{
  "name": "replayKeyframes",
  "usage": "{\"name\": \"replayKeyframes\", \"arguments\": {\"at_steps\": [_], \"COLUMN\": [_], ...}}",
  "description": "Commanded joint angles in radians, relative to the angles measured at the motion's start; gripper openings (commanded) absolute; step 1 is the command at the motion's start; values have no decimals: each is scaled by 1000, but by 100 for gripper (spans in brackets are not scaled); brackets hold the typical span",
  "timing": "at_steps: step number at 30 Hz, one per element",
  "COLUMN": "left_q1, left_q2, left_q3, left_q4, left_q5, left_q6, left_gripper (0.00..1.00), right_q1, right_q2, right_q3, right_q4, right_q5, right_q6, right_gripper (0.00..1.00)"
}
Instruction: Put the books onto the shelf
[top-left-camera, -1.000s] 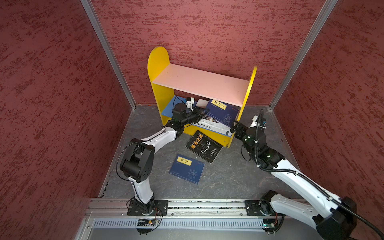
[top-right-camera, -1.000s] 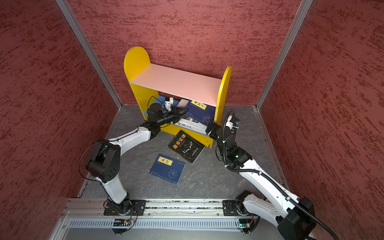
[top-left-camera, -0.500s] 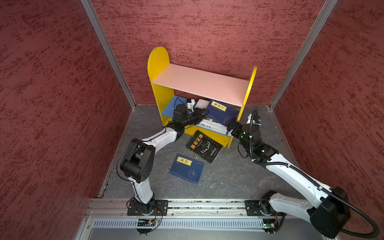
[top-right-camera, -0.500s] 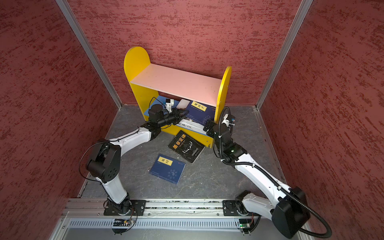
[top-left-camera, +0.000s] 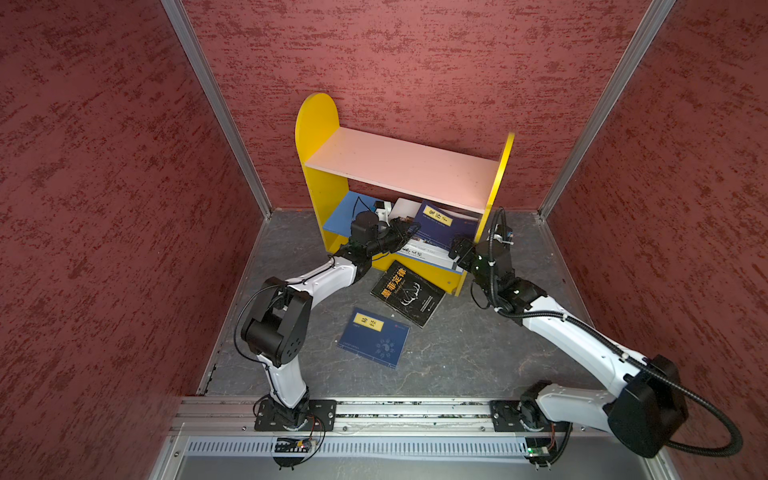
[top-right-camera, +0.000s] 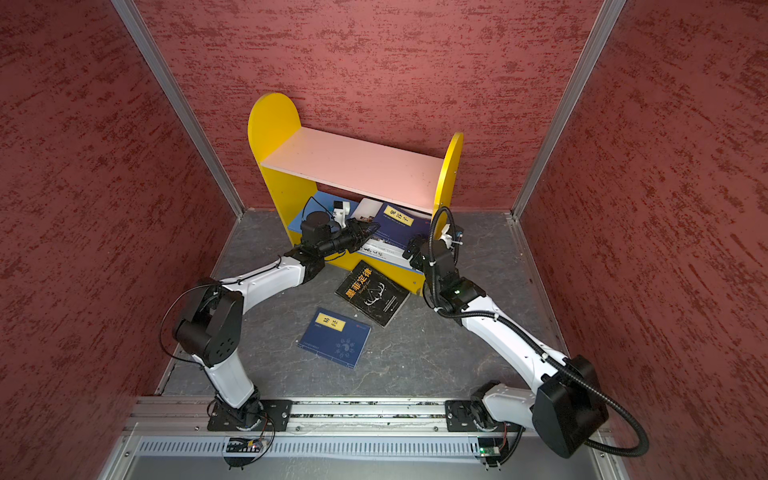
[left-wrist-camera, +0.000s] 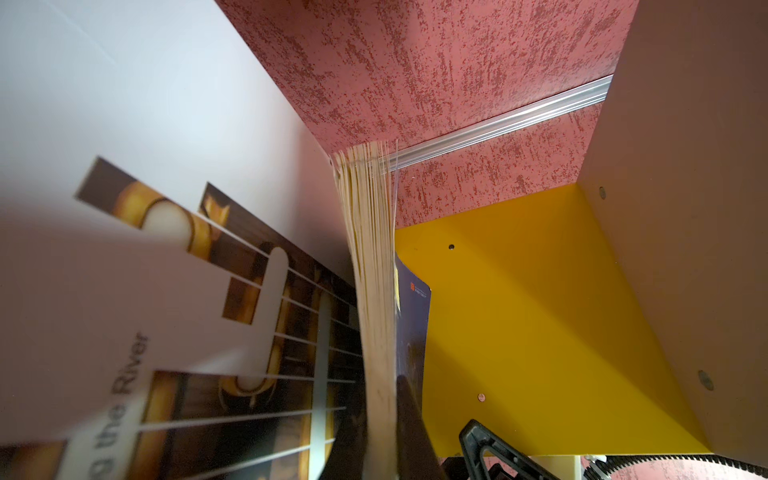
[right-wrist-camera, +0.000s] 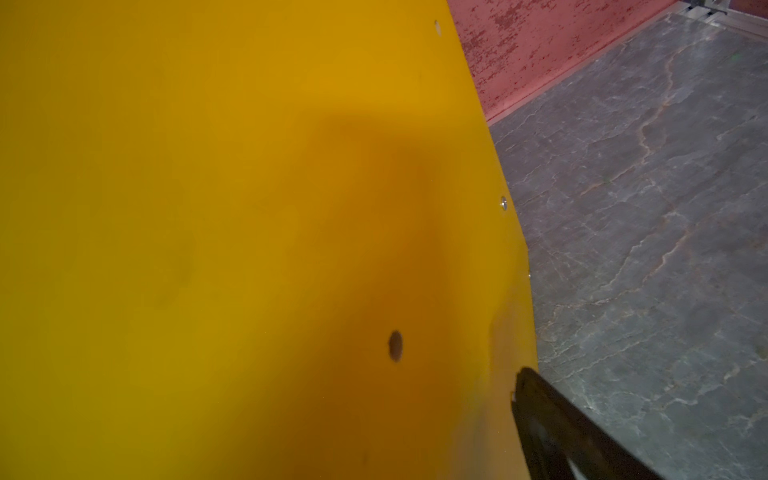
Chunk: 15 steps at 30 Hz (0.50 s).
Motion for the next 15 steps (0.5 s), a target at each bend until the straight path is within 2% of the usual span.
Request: {"name": "replayKeyframes", "arguments": {"at_steps": [1, 6, 11, 15], "left_q1": [-21, -22, -23, -22], "left_q2": [-12, -22, -39, -60], "left_q3": [-2, 2, 8, 20], "left_q4": [-5, -30, -75, -129], "left_q5": [2, -12, -28, -49], "left_q6": [15, 20, 32, 58], "left_gripper": [10, 14, 26, 31], "right_q1": [-9, -10, -10, -10], "right_q2": [11, 22, 30, 34], "right_q3": [38, 32, 12, -5], "right_q4": [-32, -72, -89, -96], "right_q5": [9, 18, 30, 33], "right_q6": [-25, -54, -75, -76], "right_gripper": [99, 99, 99, 99]}}
